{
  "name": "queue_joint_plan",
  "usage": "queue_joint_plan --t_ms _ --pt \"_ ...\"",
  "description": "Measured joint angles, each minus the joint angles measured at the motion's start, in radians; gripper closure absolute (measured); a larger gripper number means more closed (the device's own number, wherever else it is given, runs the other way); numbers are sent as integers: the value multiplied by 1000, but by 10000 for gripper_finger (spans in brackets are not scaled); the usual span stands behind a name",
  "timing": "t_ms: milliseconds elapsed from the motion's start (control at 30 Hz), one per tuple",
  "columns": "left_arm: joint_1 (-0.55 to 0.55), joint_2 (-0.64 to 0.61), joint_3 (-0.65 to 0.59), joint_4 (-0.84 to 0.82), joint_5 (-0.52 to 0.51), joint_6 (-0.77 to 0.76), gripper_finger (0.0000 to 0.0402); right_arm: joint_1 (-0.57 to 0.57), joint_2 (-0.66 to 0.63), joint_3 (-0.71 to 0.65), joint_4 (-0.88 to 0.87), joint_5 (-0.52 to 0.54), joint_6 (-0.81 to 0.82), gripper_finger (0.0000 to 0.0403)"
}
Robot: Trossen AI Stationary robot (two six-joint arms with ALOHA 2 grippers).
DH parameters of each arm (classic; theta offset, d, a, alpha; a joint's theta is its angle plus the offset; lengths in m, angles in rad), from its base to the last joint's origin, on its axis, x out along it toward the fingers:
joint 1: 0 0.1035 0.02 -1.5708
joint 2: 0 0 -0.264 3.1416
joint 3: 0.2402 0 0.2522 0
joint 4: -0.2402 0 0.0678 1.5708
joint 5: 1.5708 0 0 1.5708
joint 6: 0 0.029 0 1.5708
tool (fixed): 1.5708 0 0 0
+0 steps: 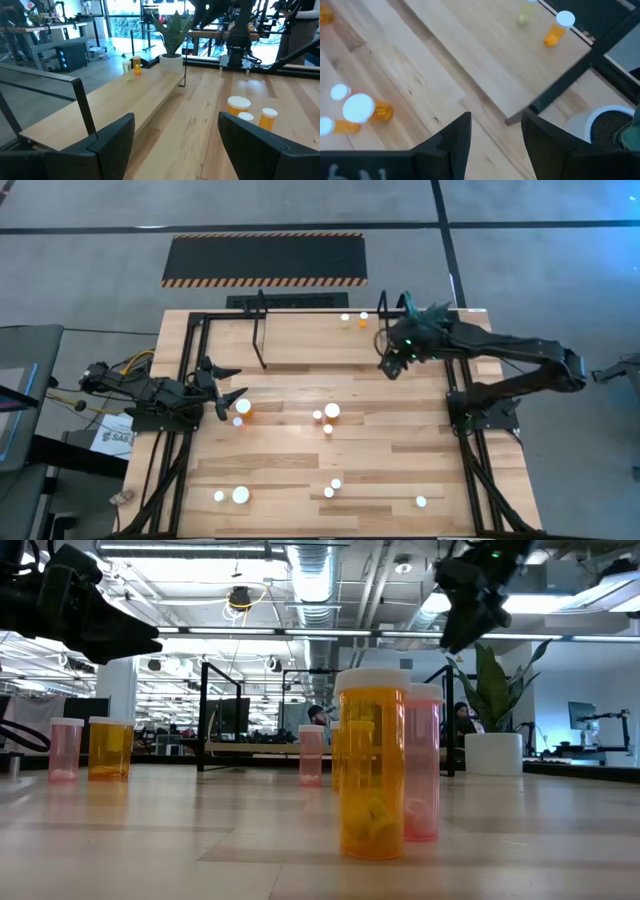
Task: Pick and place medicine bottles onto shelf by color
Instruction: Put the top right large orange pill bottle on the shelf
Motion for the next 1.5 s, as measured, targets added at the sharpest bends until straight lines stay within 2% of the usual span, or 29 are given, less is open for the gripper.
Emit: queue_joint_plan --t_ms 267,433,667,833,933,1033,1200,1500 --pt "0 0 0 0 0 0 129 118 -172 -111 36 -72 -53 211" --pt "0 0 0 0 0 0 129 229 -181 -174 170 -49 -67 217" --pt "0 0 0 0 0 0 129 335 -11 -219 489 -57 -77 219" --pt "0 0 0 0 0 0 129 364 136 -219 624 -138 -95 207" --pt "0 0 0 0 0 0 129 353 201 -205 632 -209 -95 189" --pt "0 0 0 0 0 0 129 344 238 -185 643 -236 -109 173" --pt "0 0 0 0 0 0 129 318 278 -129 675 -232 -171 156" --pt "0 0 0 0 0 0 129 263 422 -75 656 -234 -167 152"
